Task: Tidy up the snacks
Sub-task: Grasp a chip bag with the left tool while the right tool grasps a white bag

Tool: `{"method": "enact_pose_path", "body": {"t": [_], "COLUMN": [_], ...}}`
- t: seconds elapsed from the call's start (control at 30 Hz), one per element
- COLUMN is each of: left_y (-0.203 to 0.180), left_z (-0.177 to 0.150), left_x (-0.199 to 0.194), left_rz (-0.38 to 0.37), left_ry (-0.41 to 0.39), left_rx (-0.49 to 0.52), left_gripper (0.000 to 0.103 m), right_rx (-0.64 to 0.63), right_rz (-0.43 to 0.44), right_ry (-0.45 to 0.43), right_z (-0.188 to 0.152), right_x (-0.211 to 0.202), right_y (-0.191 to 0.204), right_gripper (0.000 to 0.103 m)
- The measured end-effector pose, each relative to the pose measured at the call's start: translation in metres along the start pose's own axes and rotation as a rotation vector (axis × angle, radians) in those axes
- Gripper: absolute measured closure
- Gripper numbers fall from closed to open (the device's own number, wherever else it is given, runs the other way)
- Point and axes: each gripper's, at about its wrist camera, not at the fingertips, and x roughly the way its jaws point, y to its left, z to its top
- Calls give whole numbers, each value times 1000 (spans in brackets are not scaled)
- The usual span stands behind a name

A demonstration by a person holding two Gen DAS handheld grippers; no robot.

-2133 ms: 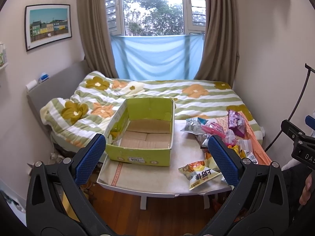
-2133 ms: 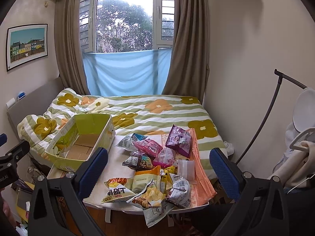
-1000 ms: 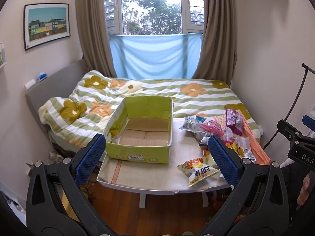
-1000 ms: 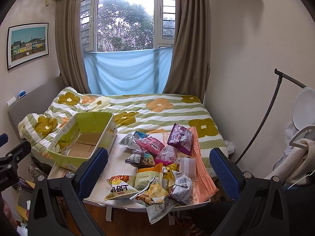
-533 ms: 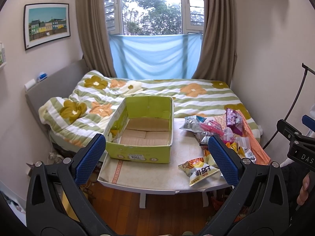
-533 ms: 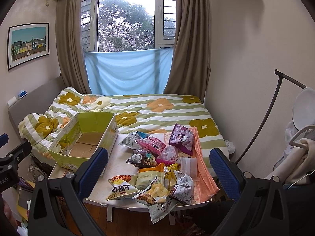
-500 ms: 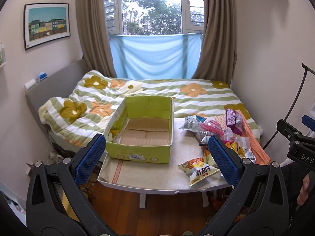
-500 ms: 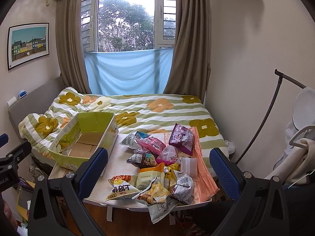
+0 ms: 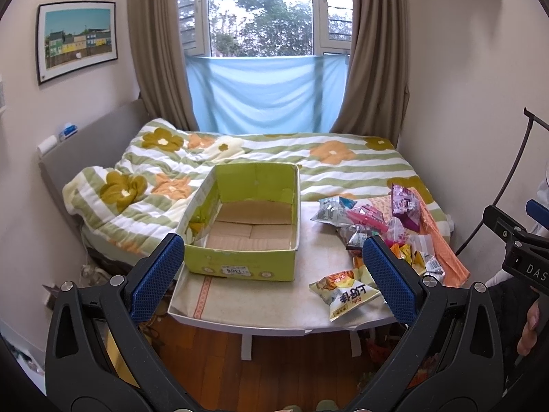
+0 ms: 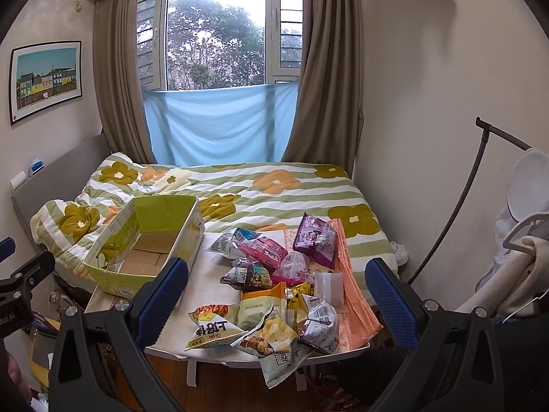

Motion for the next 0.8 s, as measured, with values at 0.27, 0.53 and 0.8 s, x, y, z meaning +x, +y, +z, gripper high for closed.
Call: {"method": "enact_pose_path", "body": {"t": [0.27,0.53,0.8], "left_y": [-7,-59,-138], "left_z": [0,-39,-96], "left_x": [32,91,146], "left_rz": [-113,-290,-408], "left_ry": [97,260,417], "left_rx": [14,23,1], "left_gripper": [0,0,0], "right_rx": [34,79,124], "right_rz": [-27,18,143], "right_ry": [36,173,377], "right_z": [4,-21,-67], "right_x": [9,53,140], "right_y": [-16,-65,-120], "right_gripper": [0,0,0]}}
